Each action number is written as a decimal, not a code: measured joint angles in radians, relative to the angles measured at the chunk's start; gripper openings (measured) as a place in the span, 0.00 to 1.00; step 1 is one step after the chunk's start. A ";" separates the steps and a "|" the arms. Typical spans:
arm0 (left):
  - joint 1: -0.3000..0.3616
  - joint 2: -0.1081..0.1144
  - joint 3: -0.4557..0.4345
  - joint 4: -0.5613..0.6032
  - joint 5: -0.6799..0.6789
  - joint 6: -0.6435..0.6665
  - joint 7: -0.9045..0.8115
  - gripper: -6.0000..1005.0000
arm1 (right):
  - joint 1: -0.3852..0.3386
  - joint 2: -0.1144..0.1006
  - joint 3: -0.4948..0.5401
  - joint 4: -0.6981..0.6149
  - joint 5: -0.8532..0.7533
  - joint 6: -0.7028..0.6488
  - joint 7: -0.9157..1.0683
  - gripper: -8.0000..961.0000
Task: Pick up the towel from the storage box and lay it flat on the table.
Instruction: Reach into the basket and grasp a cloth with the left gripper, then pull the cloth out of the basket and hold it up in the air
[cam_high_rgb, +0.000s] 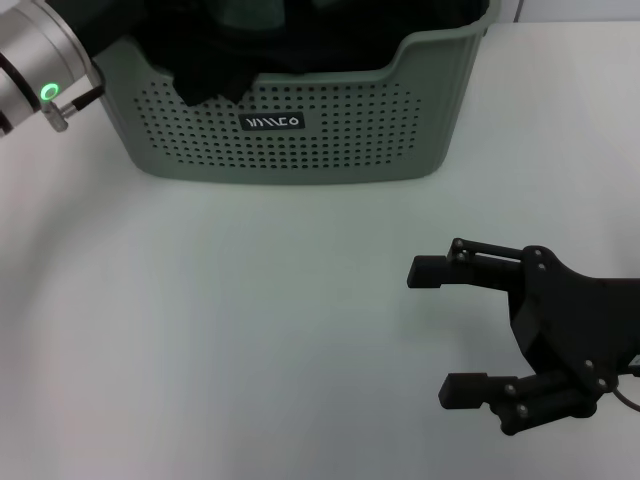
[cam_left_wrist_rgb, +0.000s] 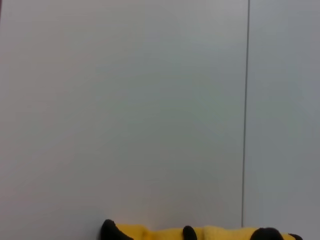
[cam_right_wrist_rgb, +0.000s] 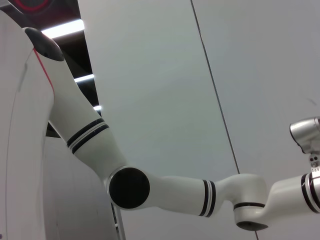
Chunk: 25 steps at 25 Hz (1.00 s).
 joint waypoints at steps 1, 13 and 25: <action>0.000 0.000 0.005 -0.001 -0.001 0.000 0.000 0.40 | 0.000 0.000 0.000 0.000 0.000 0.000 0.000 0.87; 0.047 0.005 0.024 0.010 -0.154 0.200 -0.011 0.02 | -0.007 0.000 0.006 0.011 0.006 -0.001 0.000 0.87; 0.253 0.001 0.042 0.129 -0.457 0.696 -0.103 0.02 | -0.021 0.000 0.011 0.013 0.161 0.020 -0.087 0.86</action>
